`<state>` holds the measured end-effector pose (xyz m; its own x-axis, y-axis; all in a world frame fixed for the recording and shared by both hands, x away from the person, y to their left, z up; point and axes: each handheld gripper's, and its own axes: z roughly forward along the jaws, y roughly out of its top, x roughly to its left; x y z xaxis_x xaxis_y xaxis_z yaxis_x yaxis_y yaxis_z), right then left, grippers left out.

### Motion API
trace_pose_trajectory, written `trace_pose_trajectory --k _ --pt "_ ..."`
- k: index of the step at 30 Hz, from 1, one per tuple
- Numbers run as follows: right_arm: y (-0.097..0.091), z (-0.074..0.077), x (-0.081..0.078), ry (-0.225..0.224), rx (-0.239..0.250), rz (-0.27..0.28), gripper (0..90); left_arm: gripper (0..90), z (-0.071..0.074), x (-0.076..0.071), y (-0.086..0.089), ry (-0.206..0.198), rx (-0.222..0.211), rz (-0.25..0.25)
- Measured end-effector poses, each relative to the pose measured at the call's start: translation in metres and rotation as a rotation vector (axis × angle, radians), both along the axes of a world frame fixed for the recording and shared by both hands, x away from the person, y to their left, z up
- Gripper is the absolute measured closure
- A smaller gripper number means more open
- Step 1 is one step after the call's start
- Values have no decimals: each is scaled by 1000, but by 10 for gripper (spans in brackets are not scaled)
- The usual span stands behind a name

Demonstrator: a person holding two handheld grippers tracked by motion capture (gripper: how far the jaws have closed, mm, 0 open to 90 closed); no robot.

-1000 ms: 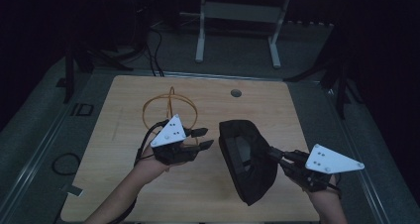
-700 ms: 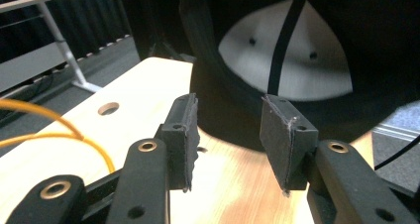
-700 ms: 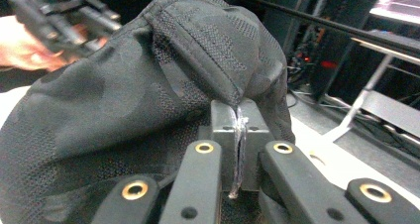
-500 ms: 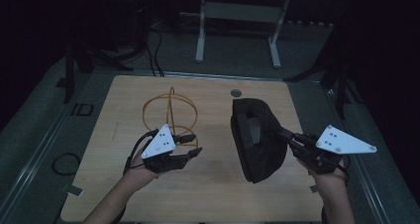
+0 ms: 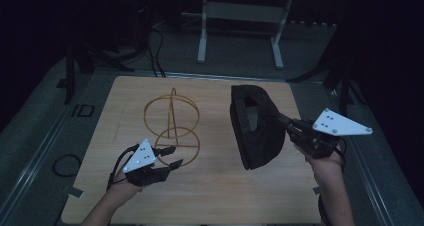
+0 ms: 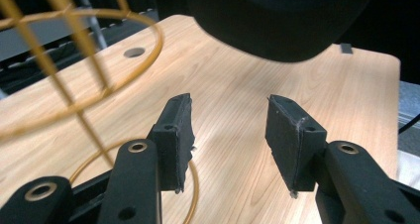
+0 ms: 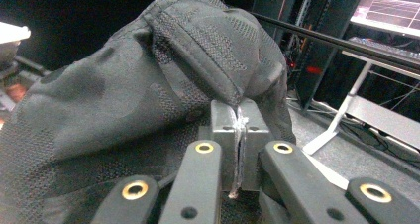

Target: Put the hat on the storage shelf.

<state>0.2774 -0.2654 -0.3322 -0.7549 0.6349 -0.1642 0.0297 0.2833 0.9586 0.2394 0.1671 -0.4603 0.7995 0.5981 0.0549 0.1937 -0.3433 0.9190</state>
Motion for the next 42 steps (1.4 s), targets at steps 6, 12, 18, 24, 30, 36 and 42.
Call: trace_pose_trajectory --k 6,12,18,24,30,36,42 --pt "11 5 13 7 5 1 887 528 -18 -3 17 7 -16 57" --pt "26 15 27 5 -10 2 887 517 -33 -8 37 24 -40 131" --pt "45 29 43 -6 -19 11 887 450 -48 -16 51 31 -33 189" --pt "65 44 55 -19 -34 15 887 258 -59 -22 64 27 -60 301" --pt "86 53 64 -31 -46 18 887 36 -68 -24 74 35 -95 404" --pt "112 54 70 -18 -68 47 887 23 -71 -30 86 20 -127 471" --pt "145 51 71 -5 -108 95 887 23 -73 -30 91 16 -134 490"
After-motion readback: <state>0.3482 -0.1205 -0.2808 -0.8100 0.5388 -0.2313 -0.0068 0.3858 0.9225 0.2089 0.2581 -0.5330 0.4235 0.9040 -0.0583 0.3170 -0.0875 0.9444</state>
